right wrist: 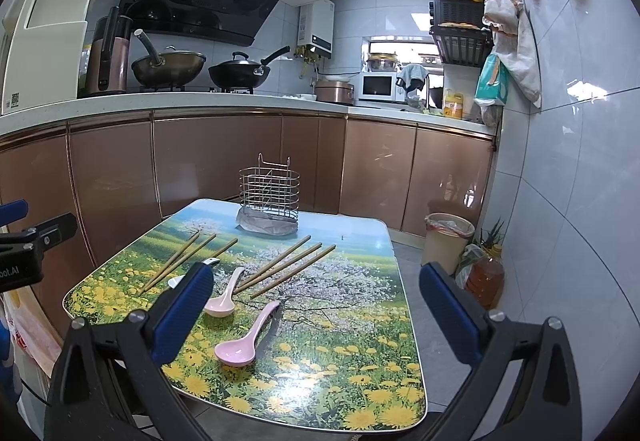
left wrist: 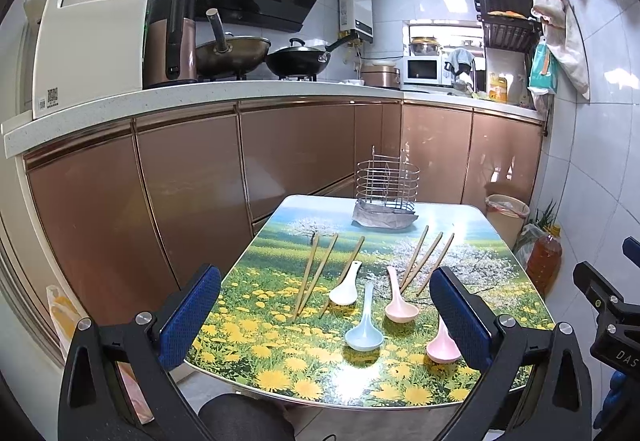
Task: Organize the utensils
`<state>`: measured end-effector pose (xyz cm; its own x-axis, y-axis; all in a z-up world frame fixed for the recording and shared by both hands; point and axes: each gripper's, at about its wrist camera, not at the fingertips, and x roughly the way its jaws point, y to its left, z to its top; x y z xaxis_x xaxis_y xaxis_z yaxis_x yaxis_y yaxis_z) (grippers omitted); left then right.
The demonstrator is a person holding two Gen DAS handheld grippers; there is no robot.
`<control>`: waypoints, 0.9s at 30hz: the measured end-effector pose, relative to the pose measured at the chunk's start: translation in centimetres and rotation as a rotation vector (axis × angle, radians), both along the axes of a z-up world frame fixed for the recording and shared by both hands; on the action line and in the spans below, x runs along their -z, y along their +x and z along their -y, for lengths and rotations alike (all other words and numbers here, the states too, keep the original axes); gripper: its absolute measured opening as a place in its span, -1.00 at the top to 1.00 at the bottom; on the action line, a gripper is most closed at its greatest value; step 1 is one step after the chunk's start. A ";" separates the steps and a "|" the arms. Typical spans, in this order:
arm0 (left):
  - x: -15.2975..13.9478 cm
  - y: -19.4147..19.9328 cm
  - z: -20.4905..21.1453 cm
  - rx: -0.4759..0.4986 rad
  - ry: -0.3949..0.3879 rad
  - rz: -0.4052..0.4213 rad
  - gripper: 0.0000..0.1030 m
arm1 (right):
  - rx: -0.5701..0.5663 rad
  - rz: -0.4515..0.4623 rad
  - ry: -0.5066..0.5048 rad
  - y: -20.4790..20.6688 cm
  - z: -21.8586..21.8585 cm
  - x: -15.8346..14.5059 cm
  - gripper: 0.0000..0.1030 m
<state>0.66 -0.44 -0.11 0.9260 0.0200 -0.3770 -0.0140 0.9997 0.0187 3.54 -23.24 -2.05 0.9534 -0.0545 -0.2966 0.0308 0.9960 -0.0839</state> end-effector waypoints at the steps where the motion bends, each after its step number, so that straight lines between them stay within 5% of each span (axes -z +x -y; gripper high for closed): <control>1: -0.1 0.0 0.0 -0.001 -0.001 0.003 -0.99 | 0.000 0.001 -0.002 0.0 0.1 0.0 -1.00; 27: -0.1 3.1 0.4 -0.016 0.028 0.004 -0.99 | -0.030 -0.001 -0.013 2.7 -0.8 0.0 -1.00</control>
